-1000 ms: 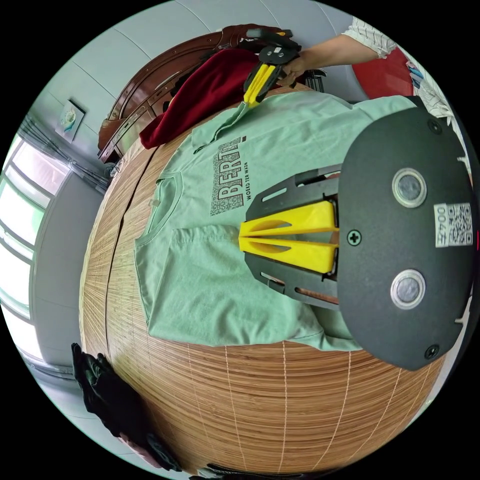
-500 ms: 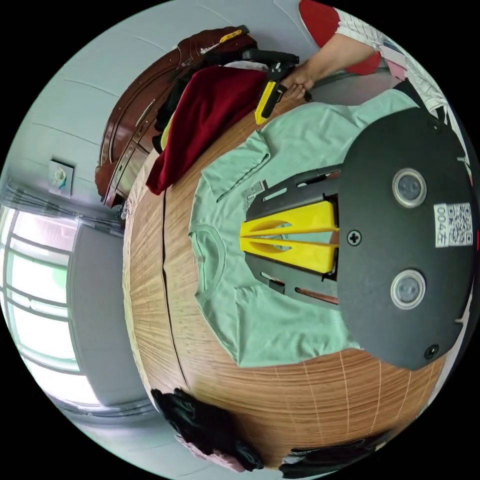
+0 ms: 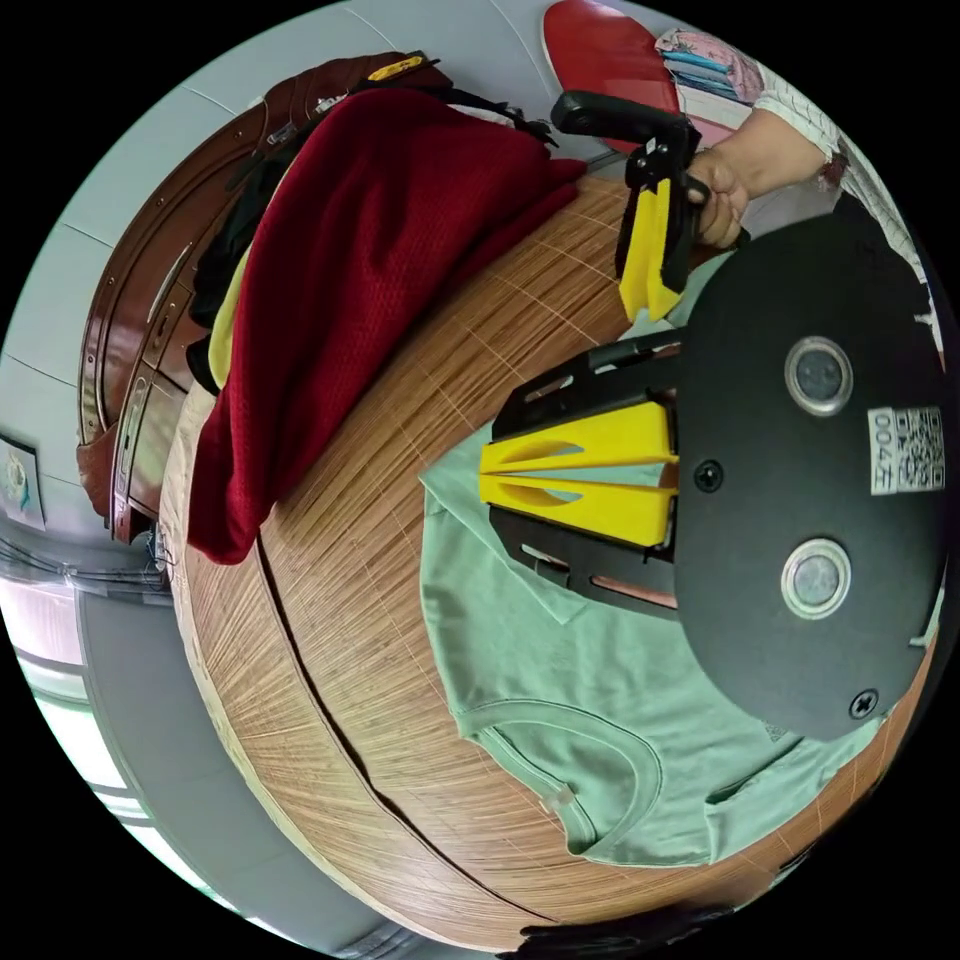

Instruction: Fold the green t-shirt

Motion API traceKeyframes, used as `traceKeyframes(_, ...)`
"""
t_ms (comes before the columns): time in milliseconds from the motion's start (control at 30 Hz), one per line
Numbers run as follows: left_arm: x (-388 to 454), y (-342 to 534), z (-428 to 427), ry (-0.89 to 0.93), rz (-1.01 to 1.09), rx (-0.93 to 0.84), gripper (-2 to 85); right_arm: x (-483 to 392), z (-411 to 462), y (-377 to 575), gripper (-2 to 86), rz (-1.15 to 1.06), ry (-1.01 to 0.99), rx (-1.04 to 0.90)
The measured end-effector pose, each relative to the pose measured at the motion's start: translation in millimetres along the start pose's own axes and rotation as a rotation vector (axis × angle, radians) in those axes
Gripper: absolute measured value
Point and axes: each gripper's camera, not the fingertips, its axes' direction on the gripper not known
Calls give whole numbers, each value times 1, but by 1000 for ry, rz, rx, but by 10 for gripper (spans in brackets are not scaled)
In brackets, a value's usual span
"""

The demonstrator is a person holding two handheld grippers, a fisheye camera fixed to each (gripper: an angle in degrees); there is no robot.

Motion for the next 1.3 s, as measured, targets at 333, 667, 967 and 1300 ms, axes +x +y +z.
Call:
traceKeyframes(333,0,-12,35,-35,-134,31,0,-26,-11,-3,38,-61,131,-33)
traceKeyframes(667,-8,38,-54,156,-124,127,2,-85,-55,10,35,-129,262,118)
traceKeyframes(967,41,157,-38,86,77,-43,3,-165,14,-7,17,-314,389,-98)
traceKeyframes(1300,-6,270,-112,57,-98,15,2,-228,3,34,-6,-366,399,-45)
